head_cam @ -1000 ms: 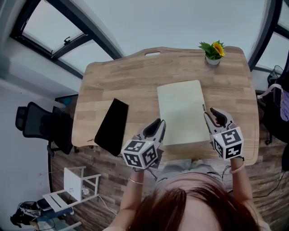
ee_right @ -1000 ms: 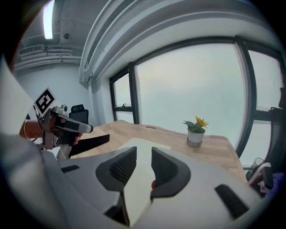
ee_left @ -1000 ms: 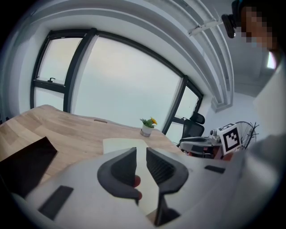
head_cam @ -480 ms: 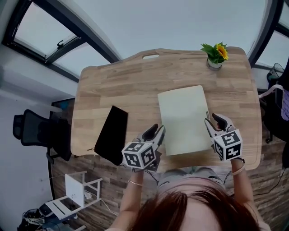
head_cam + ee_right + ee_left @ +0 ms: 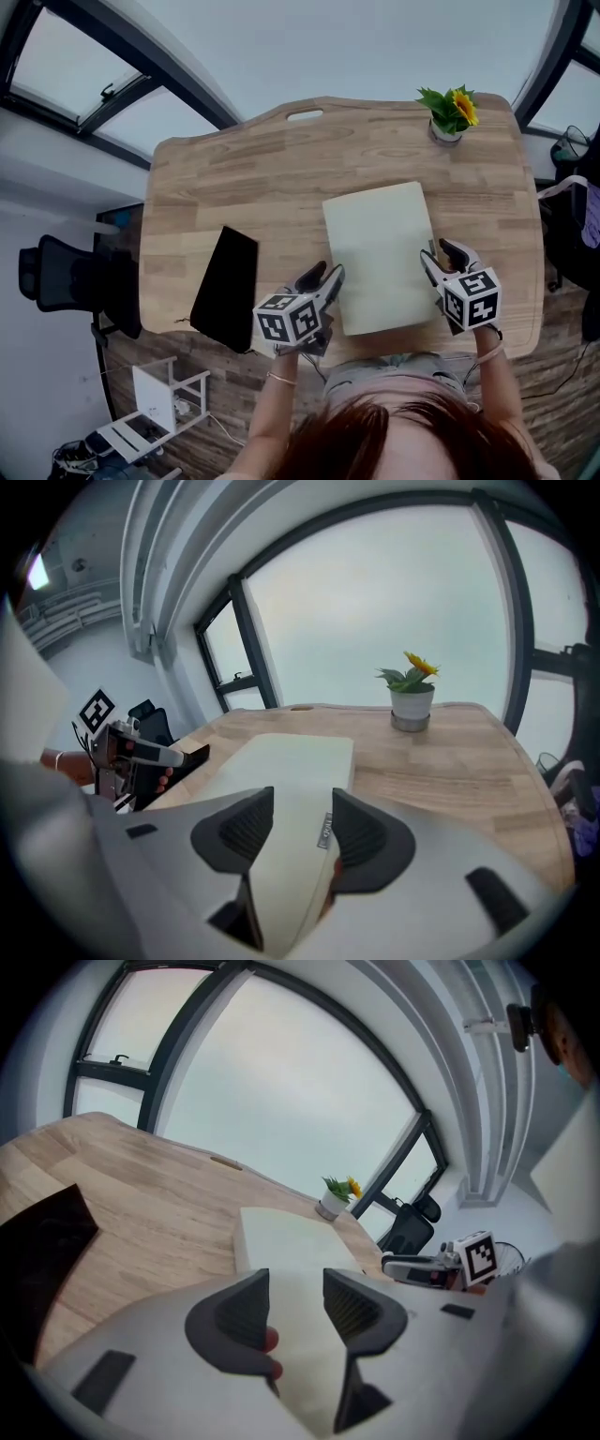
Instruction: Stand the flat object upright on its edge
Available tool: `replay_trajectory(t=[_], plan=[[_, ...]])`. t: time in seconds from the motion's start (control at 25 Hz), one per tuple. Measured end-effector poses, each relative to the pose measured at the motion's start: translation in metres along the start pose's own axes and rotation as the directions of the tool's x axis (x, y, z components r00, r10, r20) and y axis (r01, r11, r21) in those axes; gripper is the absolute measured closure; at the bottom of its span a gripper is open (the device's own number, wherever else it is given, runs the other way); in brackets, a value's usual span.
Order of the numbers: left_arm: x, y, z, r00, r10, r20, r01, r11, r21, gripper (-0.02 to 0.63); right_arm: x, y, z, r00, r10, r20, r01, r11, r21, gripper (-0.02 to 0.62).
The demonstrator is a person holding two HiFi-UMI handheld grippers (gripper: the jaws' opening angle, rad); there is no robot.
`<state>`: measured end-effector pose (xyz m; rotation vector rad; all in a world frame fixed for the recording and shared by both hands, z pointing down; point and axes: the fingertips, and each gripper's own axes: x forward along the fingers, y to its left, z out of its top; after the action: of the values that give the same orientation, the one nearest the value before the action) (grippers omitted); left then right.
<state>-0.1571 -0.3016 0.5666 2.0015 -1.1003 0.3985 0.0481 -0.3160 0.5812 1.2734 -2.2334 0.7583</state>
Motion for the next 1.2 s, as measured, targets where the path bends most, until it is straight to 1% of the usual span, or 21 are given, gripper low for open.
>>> replay_trajectory(t=[0.12,0.4,0.52,0.72,0.84,0.96,1.2], plan=[[0.007,0.007,0.001,1.0,-0.005,-0.015,0.005,1.0,-0.019,0.437,0.01,-0.003,-0.005,1.0,0.013,-0.016,-0.012,0.999,0.048,0.392],[0.024,0.021,-0.008,0.997,-0.023,-0.073,0.019,0.998,-0.06,0.414,0.026,-0.013,-0.015,0.998,0.018,-0.068,-0.014,0.999,0.051,0.367],[0.03,0.023,-0.012,0.995,-0.041,-0.086,0.033,0.995,-0.094,0.402,0.032,-0.015,-0.016,0.997,0.031,-0.077,-0.026,0.997,0.069,0.353],[0.037,0.027,-0.02,0.993,-0.061,-0.105,0.048,0.991,-0.127,0.379,0.04,-0.017,-0.02,0.994,0.056,-0.092,-0.046,0.993,0.11,0.33],[0.041,0.03,-0.025,0.991,-0.074,-0.114,0.056,0.987,-0.151,0.371,0.045,-0.016,-0.022,0.992,0.091,-0.089,-0.075,0.983,0.165,0.321],[0.046,0.03,-0.029,0.987,-0.088,-0.135,0.065,0.984,-0.164,0.36,0.051,-0.014,-0.027,0.986,0.136,-0.1,-0.111,0.969,0.222,0.298],[0.053,0.029,-0.033,0.982,-0.1,-0.16,0.072,0.982,-0.172,0.348,0.058,-0.013,-0.031,0.974,0.188,-0.123,-0.147,0.948,0.284,0.263]])
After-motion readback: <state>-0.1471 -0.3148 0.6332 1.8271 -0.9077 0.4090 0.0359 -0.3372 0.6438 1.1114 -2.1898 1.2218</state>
